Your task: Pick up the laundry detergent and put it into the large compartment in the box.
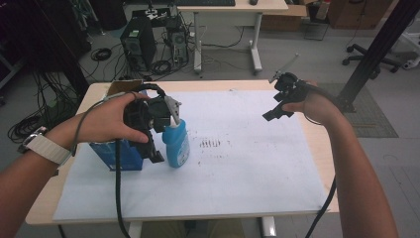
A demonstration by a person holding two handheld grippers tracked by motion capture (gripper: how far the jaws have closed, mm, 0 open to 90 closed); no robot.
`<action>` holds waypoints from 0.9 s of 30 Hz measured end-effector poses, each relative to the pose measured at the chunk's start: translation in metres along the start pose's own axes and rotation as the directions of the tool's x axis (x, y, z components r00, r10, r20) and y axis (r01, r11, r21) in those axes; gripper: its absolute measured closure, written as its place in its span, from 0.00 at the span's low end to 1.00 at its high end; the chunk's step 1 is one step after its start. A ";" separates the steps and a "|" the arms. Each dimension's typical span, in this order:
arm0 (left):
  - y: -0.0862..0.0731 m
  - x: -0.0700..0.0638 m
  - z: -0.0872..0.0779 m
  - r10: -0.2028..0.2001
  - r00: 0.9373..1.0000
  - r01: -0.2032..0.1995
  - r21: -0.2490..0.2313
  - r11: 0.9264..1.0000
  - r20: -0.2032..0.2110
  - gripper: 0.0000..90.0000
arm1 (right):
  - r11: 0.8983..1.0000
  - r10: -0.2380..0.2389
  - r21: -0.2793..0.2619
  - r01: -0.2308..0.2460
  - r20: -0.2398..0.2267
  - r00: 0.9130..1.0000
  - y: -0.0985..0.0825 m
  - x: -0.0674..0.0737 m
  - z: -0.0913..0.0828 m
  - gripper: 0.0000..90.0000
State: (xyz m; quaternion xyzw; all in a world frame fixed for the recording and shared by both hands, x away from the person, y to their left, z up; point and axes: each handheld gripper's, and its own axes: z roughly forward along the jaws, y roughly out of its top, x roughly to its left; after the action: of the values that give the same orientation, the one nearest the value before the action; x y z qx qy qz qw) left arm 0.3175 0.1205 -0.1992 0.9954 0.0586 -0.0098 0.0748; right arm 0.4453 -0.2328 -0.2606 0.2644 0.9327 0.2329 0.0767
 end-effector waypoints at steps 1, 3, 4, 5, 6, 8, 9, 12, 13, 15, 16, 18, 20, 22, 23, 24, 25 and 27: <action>0.000 0.000 0.002 0.009 1.000 -0.009 0.004 1.000 -0.002 0.16 | 1.000 0.000 -0.001 0.000 -0.001 1.000 0.000 0.000 0.000 0.11; 0.000 0.000 0.005 0.002 1.000 -0.002 0.005 1.000 0.007 0.16 | 1.000 0.001 0.000 -0.001 -0.001 1.000 -0.001 0.000 0.000 0.11; -0.001 0.001 0.006 0.000 1.000 0.000 0.000 1.000 0.003 0.15 | 1.000 0.002 -0.001 -0.002 -0.002 1.000 -0.001 0.000 0.000 0.11; -0.001 0.001 0.006 0.000 1.000 0.000 0.000 1.000 0.003 0.15 | 1.000 0.002 -0.001 -0.002 -0.002 1.000 -0.001 0.000 0.000 0.11; -0.002 0.001 0.005 -0.009 1.000 0.009 -0.004 1.000 0.003 0.15 | 1.000 0.002 -0.001 -0.002 -0.002 1.000 -0.002 0.000 0.000 0.11; -0.002 0.002 0.004 -0.023 1.000 0.023 -0.009 1.000 0.002 0.13 | 1.000 0.005 0.000 -0.005 0.000 1.000 -0.002 -0.001 -0.001 0.11; -0.003 0.003 0.002 -0.026 1.000 0.026 -0.005 1.000 -0.002 0.12 | 1.000 0.006 -0.002 -0.006 0.000 1.000 -0.002 0.000 -0.001 0.11; -0.003 0.005 0.000 -0.046 0.999 0.046 -0.014 0.999 -0.009 0.11 | 1.000 0.004 0.001 -0.004 0.001 1.000 -0.002 0.000 -0.001 0.11; -0.003 0.005 -0.001 -0.054 0.998 0.054 -0.017 0.998 -0.014 0.11 | 1.000 0.004 0.002 -0.004 0.000 1.000 -0.003 0.000 -0.001 0.11; -0.003 0.004 -0.002 -0.071 0.997 0.071 -0.020 0.997 -0.020 0.10 | 1.000 0.004 0.003 -0.004 0.001 1.000 -0.003 0.000 -0.001 0.11; -0.003 0.004 -0.003 -0.079 0.997 0.079 -0.024 0.997 -0.026 0.10 | 1.000 0.003 0.003 -0.003 0.001 1.000 -0.003 0.000 -0.001 0.11; -0.003 0.004 -0.005 -0.091 0.995 0.090 -0.025 0.996 -0.035 0.10 | 1.000 0.002 0.003 -0.002 0.002 1.000 -0.003 0.001 -0.001 0.11; -0.002 0.004 -0.005 -0.111 0.993 0.110 -0.026 0.994 -0.042 0.09 | 1.000 0.001 0.000 -0.001 0.002 1.000 -0.003 0.002 -0.002 0.11; 0.000 0.005 -0.007 -0.131 0.990 0.130 -0.027 0.991 -0.052 0.09 | 1.000 -0.003 0.000 0.003 0.002 1.000 -0.003 0.004 -0.003 0.11; 0.000 0.005 -0.008 -0.134 0.989 0.133 -0.025 0.991 -0.057 0.09 | 1.000 -0.004 -0.001 0.004 0.002 1.000 -0.003 0.004 -0.003 0.11; 0.001 0.005 -0.008 -0.151 0.987 0.150 -0.029 0.988 -0.058 0.09 | 1.000 -0.007 -0.003 0.007 0.000 1.000 -0.003 0.004 -0.003 0.11; 0.002 0.005 -0.008 -0.163 0.985 0.162 -0.030 0.986 -0.059 0.10 | 1.000 -0.008 -0.003 0.008 -0.002 1.000 -0.003 0.004 -0.002 0.11; 0.003 0.006 -0.010 -0.201 0.978 0.199 -0.038 0.979 -0.058 0.10 | 1.000 -0.008 -0.002 0.008 0.001 1.000 -0.003 0.004 -0.002 0.11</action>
State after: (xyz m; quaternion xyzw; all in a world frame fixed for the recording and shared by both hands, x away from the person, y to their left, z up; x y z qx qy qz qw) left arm 0.3234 0.1200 -0.1893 0.9829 0.1611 0.0143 0.0876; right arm 0.4402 -0.2332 -0.2604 0.2607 0.9336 0.2332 0.0781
